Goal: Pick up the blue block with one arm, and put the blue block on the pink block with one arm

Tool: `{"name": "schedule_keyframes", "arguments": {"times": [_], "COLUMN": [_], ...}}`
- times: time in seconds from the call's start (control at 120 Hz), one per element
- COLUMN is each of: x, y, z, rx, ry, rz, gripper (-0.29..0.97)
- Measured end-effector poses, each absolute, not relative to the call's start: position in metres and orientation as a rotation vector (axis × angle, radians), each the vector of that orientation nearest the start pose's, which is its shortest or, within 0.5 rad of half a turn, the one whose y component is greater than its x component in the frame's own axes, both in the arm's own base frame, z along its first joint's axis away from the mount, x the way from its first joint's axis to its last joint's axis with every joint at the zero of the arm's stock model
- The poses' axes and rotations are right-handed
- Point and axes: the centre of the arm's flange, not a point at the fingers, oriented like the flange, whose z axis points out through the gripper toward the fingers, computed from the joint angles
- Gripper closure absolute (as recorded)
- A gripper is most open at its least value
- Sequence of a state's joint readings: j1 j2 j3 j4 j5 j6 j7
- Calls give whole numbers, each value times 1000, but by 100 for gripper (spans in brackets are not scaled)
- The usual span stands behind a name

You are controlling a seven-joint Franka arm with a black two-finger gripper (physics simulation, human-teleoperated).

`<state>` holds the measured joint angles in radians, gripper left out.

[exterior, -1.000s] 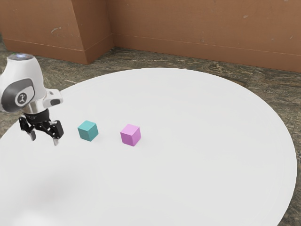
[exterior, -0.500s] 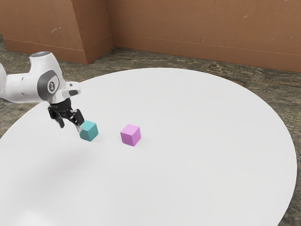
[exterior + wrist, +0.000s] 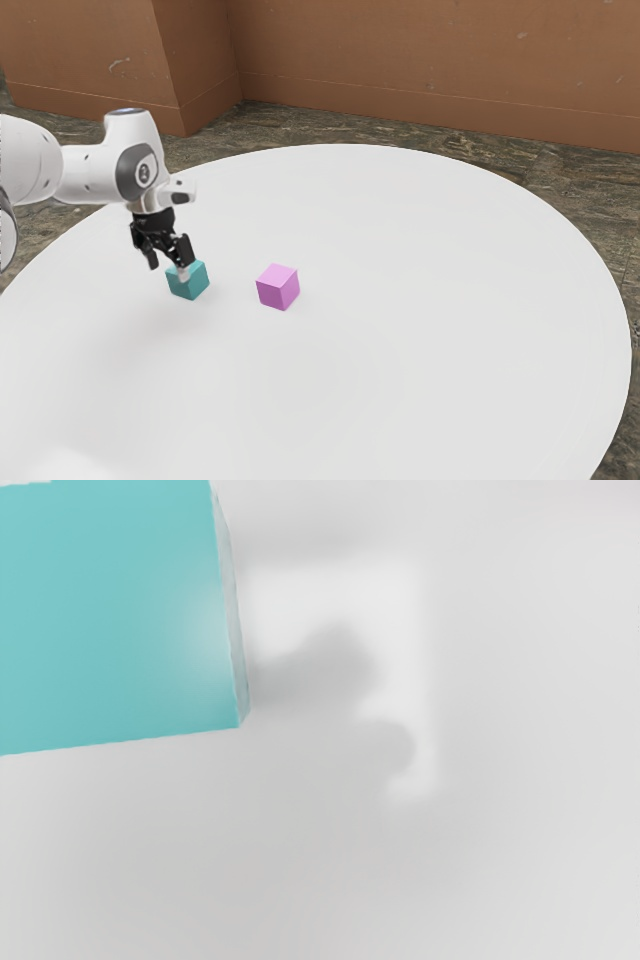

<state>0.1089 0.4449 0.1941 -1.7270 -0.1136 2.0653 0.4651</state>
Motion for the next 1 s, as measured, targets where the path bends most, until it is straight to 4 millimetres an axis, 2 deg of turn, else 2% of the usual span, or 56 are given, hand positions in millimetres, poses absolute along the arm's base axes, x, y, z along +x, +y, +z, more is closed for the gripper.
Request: {"name": "schedule_keyframes", "arguments": {"times": [0.217,0.333,0.442,0.633,1.0], "x": [646,658,669,674,683], "y": [175,182,196,207,213], "z": [318,323,313,301,282], "rx": [-3181,-3172,-3168,-3170,-3167], "ry": [252,268,268,276,308], "rz": [114,85,93,112,134], "gripper": [0,0,0,0,0]}}
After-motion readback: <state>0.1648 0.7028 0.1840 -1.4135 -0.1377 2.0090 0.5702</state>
